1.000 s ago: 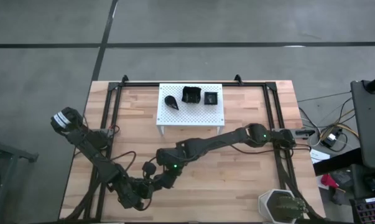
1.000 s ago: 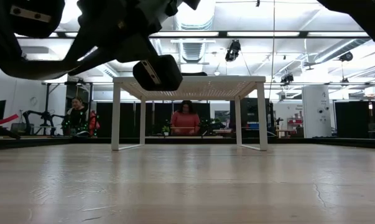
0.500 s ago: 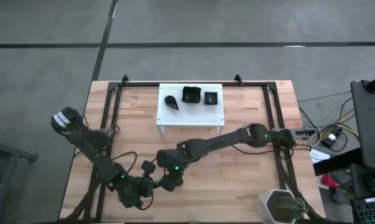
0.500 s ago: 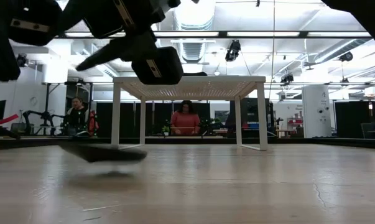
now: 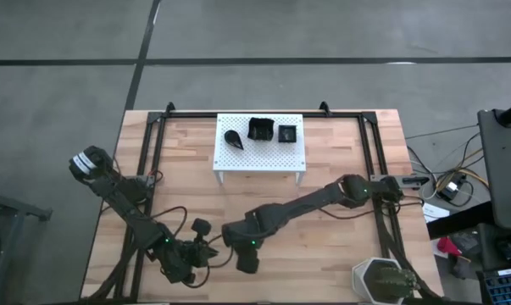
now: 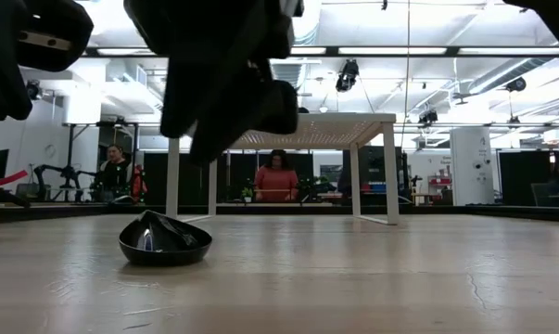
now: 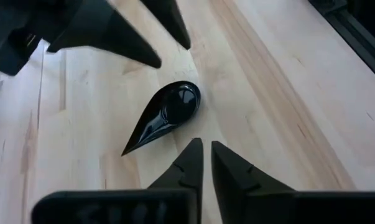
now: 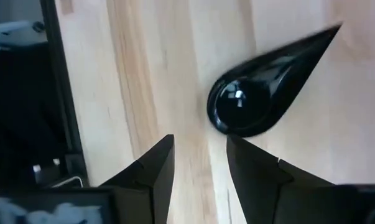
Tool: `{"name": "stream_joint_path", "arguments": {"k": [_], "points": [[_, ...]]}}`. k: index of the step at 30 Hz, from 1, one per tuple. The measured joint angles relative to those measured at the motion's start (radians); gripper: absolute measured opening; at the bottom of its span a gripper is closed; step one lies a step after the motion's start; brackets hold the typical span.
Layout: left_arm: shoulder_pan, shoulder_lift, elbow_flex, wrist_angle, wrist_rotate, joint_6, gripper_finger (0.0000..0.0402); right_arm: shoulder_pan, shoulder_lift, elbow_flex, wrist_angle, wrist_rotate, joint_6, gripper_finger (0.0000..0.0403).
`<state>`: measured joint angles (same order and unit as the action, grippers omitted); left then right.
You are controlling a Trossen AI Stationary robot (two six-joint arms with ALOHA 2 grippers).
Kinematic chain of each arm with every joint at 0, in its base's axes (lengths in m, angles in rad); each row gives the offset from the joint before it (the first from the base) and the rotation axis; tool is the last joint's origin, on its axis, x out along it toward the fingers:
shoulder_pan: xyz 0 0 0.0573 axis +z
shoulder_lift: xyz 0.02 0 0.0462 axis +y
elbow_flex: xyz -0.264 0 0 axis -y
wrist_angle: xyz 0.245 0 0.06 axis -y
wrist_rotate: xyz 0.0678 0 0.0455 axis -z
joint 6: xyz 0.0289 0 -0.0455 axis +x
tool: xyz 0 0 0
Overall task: Pick & Place Mini shaped plates
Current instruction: Stack the drop shaped plate on top of the drop shaped plate on the shelf
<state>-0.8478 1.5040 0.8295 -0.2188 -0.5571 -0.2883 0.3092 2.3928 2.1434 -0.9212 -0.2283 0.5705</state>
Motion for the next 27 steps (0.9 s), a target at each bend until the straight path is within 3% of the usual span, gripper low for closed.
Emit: {"name": "stream_joint_path", "arguments": {"k": [9,27], "points": [[0.000,0.000,0.000,0.004,-0.010,-0.008,0.0063,-0.027,0.000,-0.061,-0.010,0.071,-0.020,0.0145],[0.000,-0.001,0.000,0.017,-0.005,-0.016,0.0065,-0.084,0.001,-0.139,0.117,0.070,0.151,0.0153]]}}
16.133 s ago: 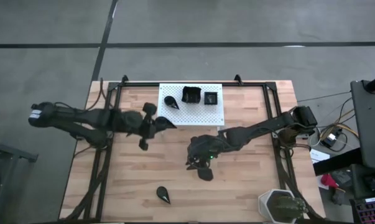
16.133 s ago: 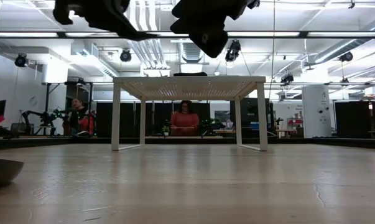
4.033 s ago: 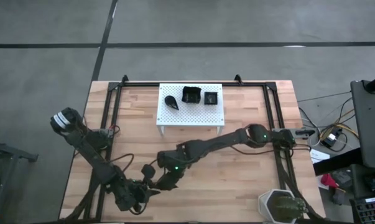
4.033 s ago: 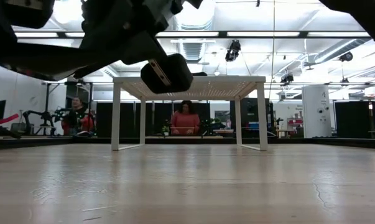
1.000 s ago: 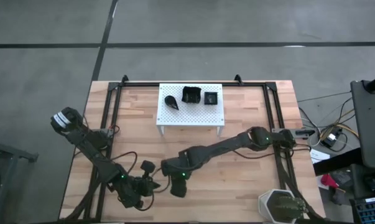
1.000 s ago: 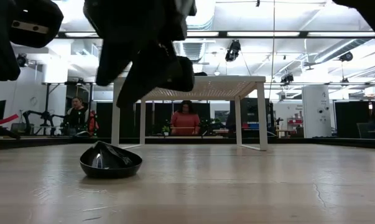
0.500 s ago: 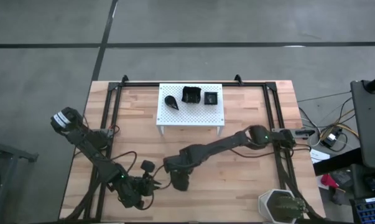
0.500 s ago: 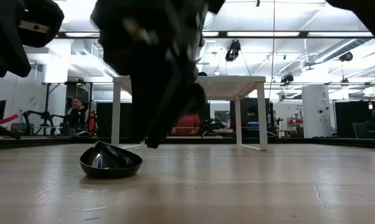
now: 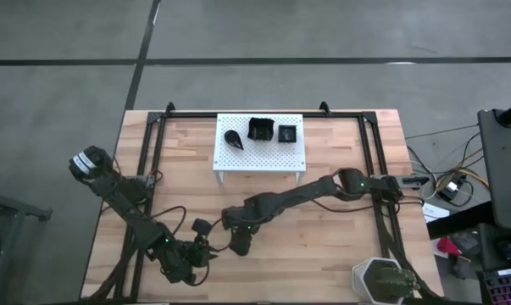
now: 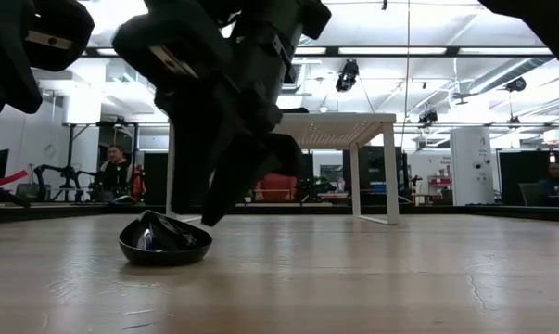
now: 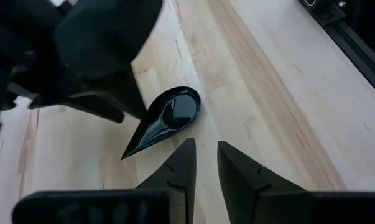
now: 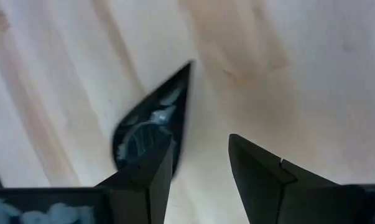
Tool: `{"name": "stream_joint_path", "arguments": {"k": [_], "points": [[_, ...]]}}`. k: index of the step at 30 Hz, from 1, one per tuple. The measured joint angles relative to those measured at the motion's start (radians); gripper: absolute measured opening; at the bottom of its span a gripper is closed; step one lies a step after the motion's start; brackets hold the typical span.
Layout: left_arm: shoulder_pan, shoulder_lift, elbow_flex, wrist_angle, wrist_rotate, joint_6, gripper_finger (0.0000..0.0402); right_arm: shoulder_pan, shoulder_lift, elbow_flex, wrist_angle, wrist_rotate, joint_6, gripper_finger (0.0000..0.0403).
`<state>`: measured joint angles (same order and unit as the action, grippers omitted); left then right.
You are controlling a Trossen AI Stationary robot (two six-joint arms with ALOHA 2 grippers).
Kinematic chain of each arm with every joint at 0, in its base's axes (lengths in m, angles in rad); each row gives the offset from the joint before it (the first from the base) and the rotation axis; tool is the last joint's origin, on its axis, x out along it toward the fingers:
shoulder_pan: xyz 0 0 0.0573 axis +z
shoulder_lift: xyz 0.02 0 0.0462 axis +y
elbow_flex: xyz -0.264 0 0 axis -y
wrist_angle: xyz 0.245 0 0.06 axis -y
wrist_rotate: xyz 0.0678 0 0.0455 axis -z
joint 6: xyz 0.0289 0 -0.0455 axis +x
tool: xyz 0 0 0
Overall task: Pick & Place Mini shaped plates
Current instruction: Stack the drop shaped plate on top of the drop shaped plate on the shelf
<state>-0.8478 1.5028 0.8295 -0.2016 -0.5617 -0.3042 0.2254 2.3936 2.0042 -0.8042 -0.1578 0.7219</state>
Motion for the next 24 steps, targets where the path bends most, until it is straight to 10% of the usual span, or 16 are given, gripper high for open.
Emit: {"name": "stream_joint_path", "arguments": {"k": [24], "points": [[0.000,0.000,0.000,-0.001,0.003,-0.007,0.0065,0.004,0.002,-0.061,0.097,-0.044,-0.084,0.0063]]}}
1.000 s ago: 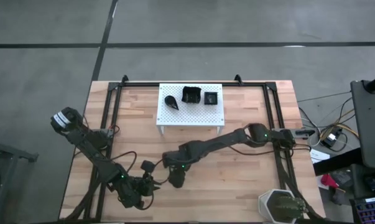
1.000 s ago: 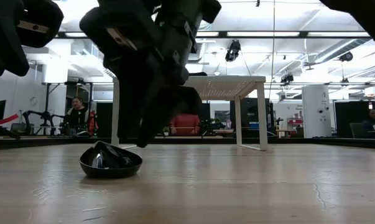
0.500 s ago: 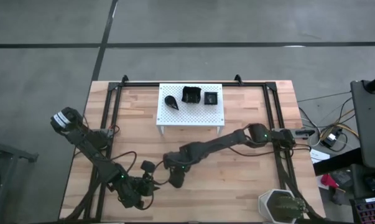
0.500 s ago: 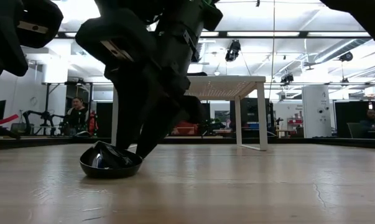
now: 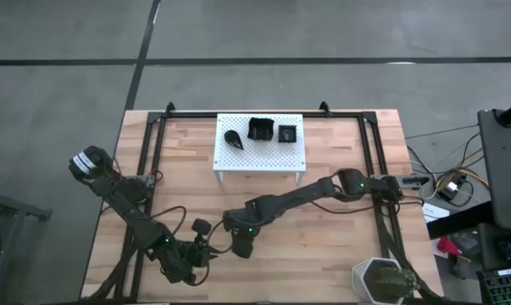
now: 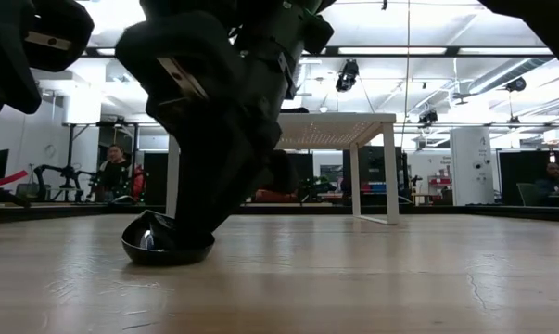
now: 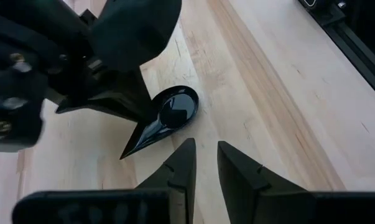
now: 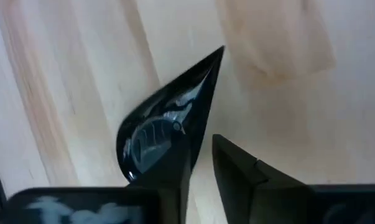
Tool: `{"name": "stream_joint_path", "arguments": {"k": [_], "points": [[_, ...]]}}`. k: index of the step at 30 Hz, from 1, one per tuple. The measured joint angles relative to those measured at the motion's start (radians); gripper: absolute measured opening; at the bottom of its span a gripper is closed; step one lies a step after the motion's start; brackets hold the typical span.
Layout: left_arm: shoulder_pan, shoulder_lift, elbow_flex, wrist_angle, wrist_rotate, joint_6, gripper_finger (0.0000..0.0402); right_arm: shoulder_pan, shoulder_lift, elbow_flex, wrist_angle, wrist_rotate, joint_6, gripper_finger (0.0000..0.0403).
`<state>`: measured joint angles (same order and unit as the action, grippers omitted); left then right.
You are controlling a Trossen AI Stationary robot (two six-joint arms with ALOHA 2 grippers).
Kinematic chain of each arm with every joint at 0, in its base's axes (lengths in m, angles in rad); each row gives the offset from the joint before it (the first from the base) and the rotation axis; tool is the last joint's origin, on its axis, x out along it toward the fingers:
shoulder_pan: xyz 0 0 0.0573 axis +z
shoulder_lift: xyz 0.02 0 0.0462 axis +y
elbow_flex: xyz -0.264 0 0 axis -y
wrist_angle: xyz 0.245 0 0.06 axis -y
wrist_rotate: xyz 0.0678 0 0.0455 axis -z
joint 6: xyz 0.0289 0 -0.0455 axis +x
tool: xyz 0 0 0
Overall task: Pick & Place Mini shaped plates
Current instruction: Stack the drop shaped plate on top of the drop shaped plate on the shelf
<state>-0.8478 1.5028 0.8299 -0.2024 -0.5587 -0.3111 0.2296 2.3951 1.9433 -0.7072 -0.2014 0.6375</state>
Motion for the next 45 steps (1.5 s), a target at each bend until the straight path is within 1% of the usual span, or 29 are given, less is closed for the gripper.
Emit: {"name": "stream_joint_path", "arguments": {"k": [2,5,9,10,12,15,18,20,24,29,35,39,45], "points": [[0.000,0.000,0.000,0.000,0.001,-0.001,0.0065,-0.001,0.000,-0.005,-0.002,-0.009,-0.031,0.0045],[0.000,0.000,0.000,0.000,0.003,-0.001,0.0065,-0.001,0.000,-0.006,-0.001,-0.009,-0.036,0.0017],[0.000,0.000,0.000,0.000,0.003,-0.001,0.0065,-0.001,0.000,0.003,-0.016,-0.014,-0.027,0.0009],[0.000,0.000,0.000,0.001,0.003,-0.001,0.0065,-0.001,0.000,0.007,-0.016,-0.028,-0.010,0.0009],[0.000,0.000,0.000,0.010,0.003,0.005,0.0065,-0.007,0.000,0.017,-0.016,-0.092,0.030,0.0009],[0.000,0.000,0.000,0.054,-0.002,0.064,0.0065,-0.020,-0.009,0.033,-0.015,-0.170,0.159,0.0009],[-0.001,0.000,0.000,0.117,-0.003,0.100,0.0065,-0.026,-0.016,0.054,-0.007,-0.209,0.233,0.0009],[-0.001,0.000,0.001,0.152,-0.001,0.104,0.0065,-0.025,-0.017,0.062,-0.002,-0.239,0.249,0.0008],[-0.002,0.000,0.001,0.133,0.008,0.132,0.0065,-0.020,-0.017,0.063,0.015,-0.305,0.274,0.0008],[-0.002,0.001,0.001,0.150,0.051,0.220,0.0065,-0.013,-0.017,0.078,0.066,-0.327,0.298,0.0008],[0.002,0.002,0.001,0.189,0.052,0.318,0.0065,-0.012,-0.017,0.093,0.075,-0.333,0.324,0.0008],[0.011,0.002,0.001,0.187,0.077,0.322,0.0065,-0.012,-0.017,0.094,0.103,-0.333,0.345,0.0008],[0.011,0.002,0.001,0.187,0.071,0.336,0.0065,-0.012,-0.017,0.094,0.113,-0.349,0.362,0.0008]]}}
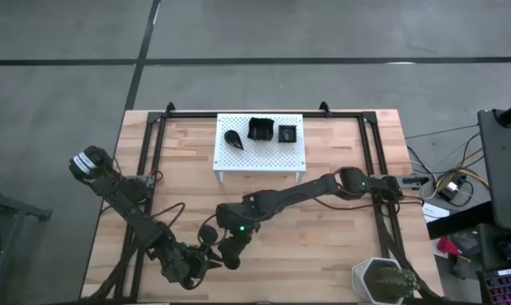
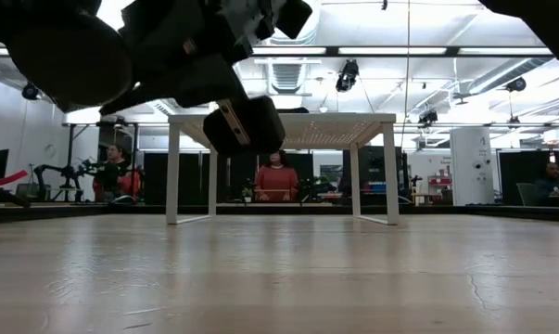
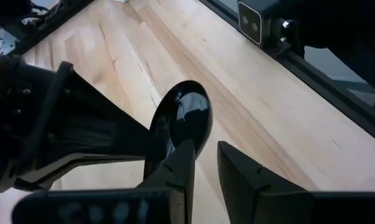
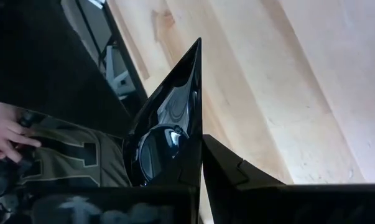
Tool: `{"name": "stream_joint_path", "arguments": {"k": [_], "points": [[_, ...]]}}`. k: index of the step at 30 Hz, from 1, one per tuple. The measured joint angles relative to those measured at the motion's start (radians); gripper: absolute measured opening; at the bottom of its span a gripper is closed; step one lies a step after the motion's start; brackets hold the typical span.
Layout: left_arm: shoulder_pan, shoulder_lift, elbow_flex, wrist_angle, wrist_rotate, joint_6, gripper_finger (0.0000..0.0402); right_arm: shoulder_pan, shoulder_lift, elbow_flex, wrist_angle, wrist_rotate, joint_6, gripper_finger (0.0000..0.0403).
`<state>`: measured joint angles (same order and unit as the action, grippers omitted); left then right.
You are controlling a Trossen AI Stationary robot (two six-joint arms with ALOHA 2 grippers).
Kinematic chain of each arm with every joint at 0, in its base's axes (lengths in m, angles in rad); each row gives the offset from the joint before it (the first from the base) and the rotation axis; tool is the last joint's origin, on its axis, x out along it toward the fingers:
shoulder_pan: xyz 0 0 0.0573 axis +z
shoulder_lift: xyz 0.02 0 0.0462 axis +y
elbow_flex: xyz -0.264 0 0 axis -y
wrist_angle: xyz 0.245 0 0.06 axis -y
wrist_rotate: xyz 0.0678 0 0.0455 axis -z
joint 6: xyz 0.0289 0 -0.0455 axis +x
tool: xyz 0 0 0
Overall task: Pick & Place Mini shaped plates
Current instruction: Stack the drop shaped plate on top of the drop shaped plate on the shelf
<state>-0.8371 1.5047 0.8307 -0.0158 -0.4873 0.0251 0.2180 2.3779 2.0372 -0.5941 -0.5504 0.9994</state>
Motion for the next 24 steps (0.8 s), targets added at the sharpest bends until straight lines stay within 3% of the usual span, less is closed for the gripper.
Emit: {"name": "stream_joint_path", "arguments": {"k": [16,24], "points": [[0.000,0.000,0.000,0.002,-0.003,0.077,0.0065,0.000,0.000,0.000,0.008,-0.039,0.022,0.0008],[0.005,0.000,0.001,0.005,0.011,0.096,0.0065,0.007,0.000,0.000,0.087,-0.130,0.011,0.0008]]}}
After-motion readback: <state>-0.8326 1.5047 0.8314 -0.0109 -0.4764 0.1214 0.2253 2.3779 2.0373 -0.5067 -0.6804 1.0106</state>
